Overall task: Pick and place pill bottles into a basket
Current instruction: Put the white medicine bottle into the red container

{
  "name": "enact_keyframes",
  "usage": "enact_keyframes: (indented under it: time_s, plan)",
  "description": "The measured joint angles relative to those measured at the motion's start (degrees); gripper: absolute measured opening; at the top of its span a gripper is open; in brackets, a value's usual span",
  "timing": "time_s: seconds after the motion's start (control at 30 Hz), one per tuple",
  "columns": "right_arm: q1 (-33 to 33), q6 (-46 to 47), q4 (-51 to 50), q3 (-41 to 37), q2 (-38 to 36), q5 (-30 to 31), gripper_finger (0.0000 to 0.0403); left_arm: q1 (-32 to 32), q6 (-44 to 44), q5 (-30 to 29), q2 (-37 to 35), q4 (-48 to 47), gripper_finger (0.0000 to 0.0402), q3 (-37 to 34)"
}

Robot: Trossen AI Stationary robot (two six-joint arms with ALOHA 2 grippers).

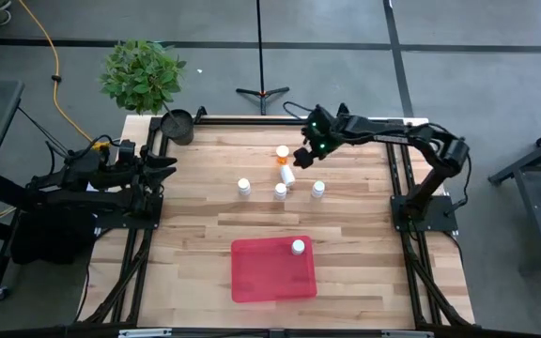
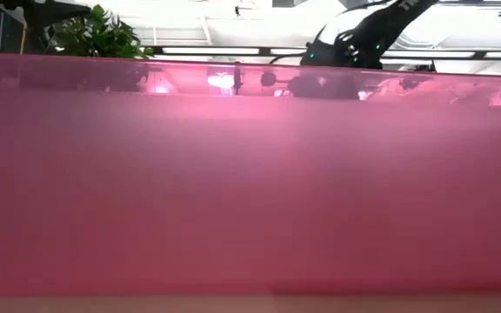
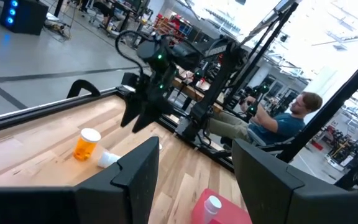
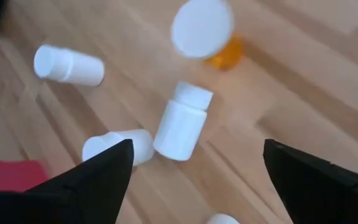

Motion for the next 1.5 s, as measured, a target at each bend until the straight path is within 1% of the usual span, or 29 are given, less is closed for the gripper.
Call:
enact_keyframes:
  time_s: [0.13, 0.3, 0.4, 0.5, 0.6, 0.67, 0.77, 0.87, 0.93, 1.07, 1.17, 1.3, 1.4, 1.5]
  plan:
    - [0.5, 0.1, 0.7, 0.0, 2.2, -0.1, 0.0350, 0.0, -1.2, -0.1, 0.0, 0.0, 0.0237, 0.0]
    - [1.8, -1.9, 2.4, 0.0, 2.3, -0.4, 0.0351, 0.0, -1.2, -1.2, 0.0, 0.0, 0.0237, 0.0]
    - [3.2, -1.6, 5.2, 0.2, 2.2, -1.9, 0.0351, 0.0, -1.1, -2.1, 0.0, 0.0, 0.0237, 0.0]
    - [4.3, -1.7, 5.9, 3.4, 2.2, -3.4, 0.0351, 0.0, 1.1, -2.5, 0.0, -0.1, 0.0237, 0.0]
    - [5.6, -1.3, 5.4, 8.1, 2.1, -1.0, 0.0351, 0.0, 3.1, -3.1, 0.0, -0.6, 0.0237, 0.0]
    - [6.3, -2.0, 4.7, 12.2, 2.1, 1.8, 0.0351, 0.0, 4.1, -3.2, 0.0, -0.9, 0.0237, 0.0]
    - [7.6, -3.8, 2.7, 18.2, 2.0, 8.4, 0.0350, 0.0, 5.4, -4.3, 0.1, -3.2, 0.0237, 0.0]
    - [8.9, -5.0, -2.8, 24.5, 2.0, 12.9, 0.0351, 0.0, 6.0, -5.5, 1.5, -5.5, 0.0237, 0.0]
    - [10.2, -6.2, -6.3, 28.1, 2.0, 16.0, 0.0350, 0.0, 7.7, -6.1, 3.3, -6.5, 0.0237, 0.0]
    - [12.8, -7.3, -13.6, 33.6, 2.0, 22.1, 0.0350, 0.0, 9.6, -5.8, 9.0, -8.6, 0.0237, 0.0]
    - [14.4, -7.0, -15.4, 36.2, 2.0, 25.6, 0.0349, 0.0, 9.7, -5.9, 13.9, -9.7, 0.0237, 0.0]
    - [16.4, -4.5, -16.4, 37.6, 2.0, 27.4, 0.0350, 0.0, 8.2, -6.8, 21.0, -6.5, 0.0237, 0.0]
    - [17.9, -4.5, -17.0, 37.6, 2.0, 28.7, 0.0350, 0.0, 7.9, -7.8, 26.1, -3.7, 0.0237, 0.0]
    - [18.8, -4.7, -17.9, 37.6, 2.0, 29.8, 0.0349, 0.0, 8.2, -8.8, 30.1, -2.9, 0.0237, 0.0]
